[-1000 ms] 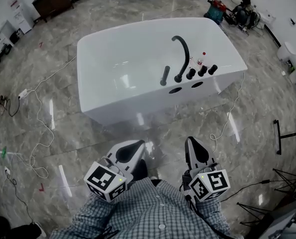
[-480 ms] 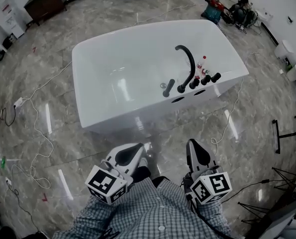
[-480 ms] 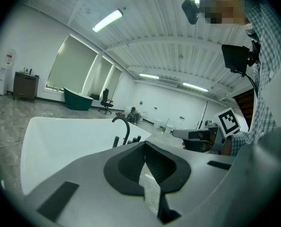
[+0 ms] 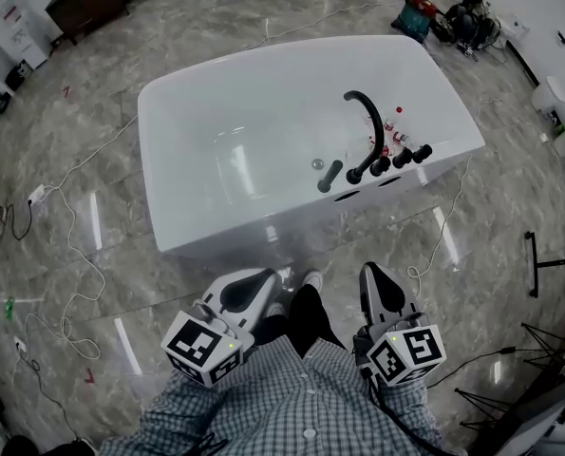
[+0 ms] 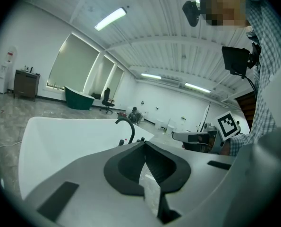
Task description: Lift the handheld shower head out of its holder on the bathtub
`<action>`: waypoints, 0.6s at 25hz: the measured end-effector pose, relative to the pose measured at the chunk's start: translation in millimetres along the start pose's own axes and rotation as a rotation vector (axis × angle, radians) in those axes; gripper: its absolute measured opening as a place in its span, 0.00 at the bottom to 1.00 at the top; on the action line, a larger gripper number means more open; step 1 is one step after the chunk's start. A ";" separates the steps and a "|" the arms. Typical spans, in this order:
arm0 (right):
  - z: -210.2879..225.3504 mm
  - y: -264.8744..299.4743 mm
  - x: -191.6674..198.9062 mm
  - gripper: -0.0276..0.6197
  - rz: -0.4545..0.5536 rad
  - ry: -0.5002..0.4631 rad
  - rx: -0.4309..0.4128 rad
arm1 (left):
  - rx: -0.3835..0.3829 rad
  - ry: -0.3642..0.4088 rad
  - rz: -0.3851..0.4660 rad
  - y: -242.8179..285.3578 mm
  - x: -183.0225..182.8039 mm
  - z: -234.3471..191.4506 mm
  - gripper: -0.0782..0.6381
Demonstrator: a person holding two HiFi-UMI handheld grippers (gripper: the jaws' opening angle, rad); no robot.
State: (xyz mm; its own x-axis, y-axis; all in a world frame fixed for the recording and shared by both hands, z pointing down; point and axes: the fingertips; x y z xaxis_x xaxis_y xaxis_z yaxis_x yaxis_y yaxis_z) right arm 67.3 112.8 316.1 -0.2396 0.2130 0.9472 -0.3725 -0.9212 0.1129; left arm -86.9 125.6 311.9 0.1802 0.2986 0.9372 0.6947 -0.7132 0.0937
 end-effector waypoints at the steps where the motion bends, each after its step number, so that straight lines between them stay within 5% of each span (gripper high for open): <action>1: 3.4 5.9 -1.0 0.07 0.003 0.000 -0.006 | -0.005 0.003 0.002 5.4 -1.4 -3.0 0.12; 15: 61.5 96.5 -37.0 0.07 -0.030 -0.025 -0.158 | -0.088 -0.002 0.054 108.5 -35.5 -32.2 0.12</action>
State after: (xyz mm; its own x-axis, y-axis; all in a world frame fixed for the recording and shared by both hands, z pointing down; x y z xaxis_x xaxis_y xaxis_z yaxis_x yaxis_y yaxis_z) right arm 95.4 -4.0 310.4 -0.2048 0.2298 0.9514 -0.5157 -0.8515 0.0947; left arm -40.4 17.1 299.6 0.2169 0.2597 0.9410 0.6198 -0.7814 0.0728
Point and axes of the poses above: the fingertips, and each gripper's own axes: y forward along the fingers, z to its right, x out of its underside, and after that the axes turned 13 degrees about z, right-handed
